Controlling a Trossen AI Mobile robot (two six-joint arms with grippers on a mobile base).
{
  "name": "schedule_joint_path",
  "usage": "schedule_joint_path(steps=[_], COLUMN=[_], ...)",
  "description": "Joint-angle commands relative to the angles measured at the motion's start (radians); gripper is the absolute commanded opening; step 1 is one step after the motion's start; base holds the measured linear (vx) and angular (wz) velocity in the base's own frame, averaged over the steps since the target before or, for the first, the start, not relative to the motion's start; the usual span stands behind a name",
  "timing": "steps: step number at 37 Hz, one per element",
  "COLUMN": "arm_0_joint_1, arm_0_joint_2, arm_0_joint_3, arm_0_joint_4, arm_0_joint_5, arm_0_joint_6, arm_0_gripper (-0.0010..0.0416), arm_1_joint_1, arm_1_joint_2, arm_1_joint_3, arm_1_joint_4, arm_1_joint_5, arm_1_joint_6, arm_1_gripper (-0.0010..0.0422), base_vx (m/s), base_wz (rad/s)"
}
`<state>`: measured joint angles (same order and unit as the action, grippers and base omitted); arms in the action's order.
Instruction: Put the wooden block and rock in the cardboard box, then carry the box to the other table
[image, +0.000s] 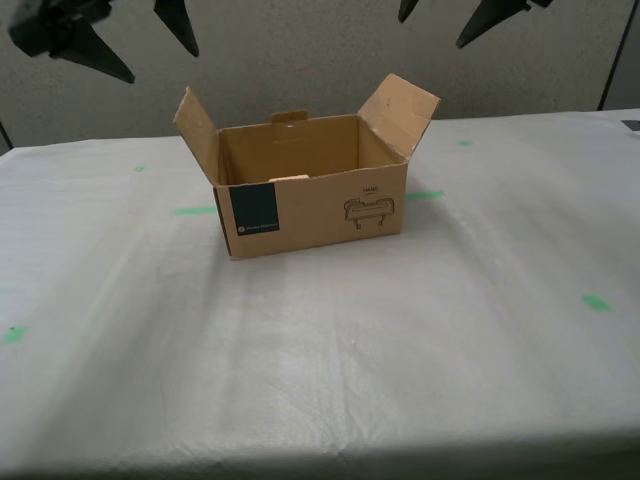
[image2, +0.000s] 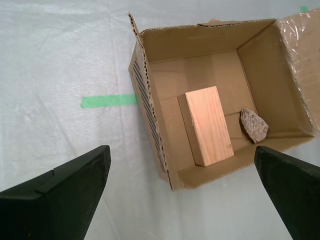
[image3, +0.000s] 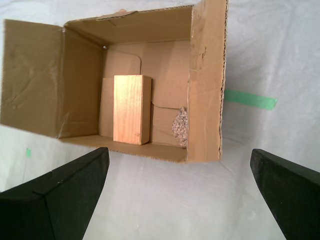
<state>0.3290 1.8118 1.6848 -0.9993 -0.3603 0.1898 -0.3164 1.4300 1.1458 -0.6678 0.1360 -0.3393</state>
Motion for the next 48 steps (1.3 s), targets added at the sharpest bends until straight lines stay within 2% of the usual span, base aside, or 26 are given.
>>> schedule_joint_path(steps=[1,9,13,17,23,32,39,42,48], arm_0_joint_1=[0.001,0.001,0.002,0.002,0.002,0.001,0.001,0.001,0.001], arm_0_joint_2=[-0.055,-0.185,-0.26,-0.343,-0.469,-0.621,-0.694,-0.713,-0.739], arm_0_joint_3=[0.001,-0.002,-0.042,-0.119,-0.264,-0.433,-0.513,-0.531,-0.555], arm_0_joint_4=[-0.015,-0.031,-0.002,0.058,0.144,0.219,0.268,0.279,0.306], arm_0_joint_5=[0.047,0.06,0.068,0.073,0.074,0.075,0.099,0.135,0.15], arm_0_joint_6=[-0.015,-0.018,-0.018,-0.019,-0.018,-0.017,-0.007,-0.011,-0.01], arm_0_gripper=[0.0394,0.0394,0.0394,0.0393,0.0393,0.0394,0.0394,0.0393,0.0393], arm_1_joint_1=[-0.001,-0.005,-0.006,-0.007,-0.008,-0.012,-0.013,-0.013,-0.013], arm_1_joint_2=[-0.06,-0.186,-0.247,-0.301,-0.366,-0.44,-0.488,-0.508,-0.539], arm_1_joint_3=[-0.002,-0.002,-0.002,-0.002,-0.003,-0.003,-0.003,-0.003,-0.004], arm_1_joint_4=[-0.045,-0.093,-0.102,-0.113,-0.135,-0.154,-0.154,-0.153,-0.152], arm_1_joint_5=[-0.002,-0.002,-0.006,-0.045,-0.047,-0.055,-0.132,-0.139,-0.155], arm_1_joint_6=[0.027,0.06,0.079,0.097,0.106,0.159,0.203,0.222,0.251], arm_1_gripper=[0.0394,0.0394,0.0394,0.0394,0.0394,0.0394,0.0394,0.0394,0.0394], base_vx=[0.0,0.0,0.0,0.0,0.0,0.0,0.0,0.0,0.0], base_wz=[0.0,0.0,0.0,0.0,0.0,0.0,0.0,0.0,0.0])
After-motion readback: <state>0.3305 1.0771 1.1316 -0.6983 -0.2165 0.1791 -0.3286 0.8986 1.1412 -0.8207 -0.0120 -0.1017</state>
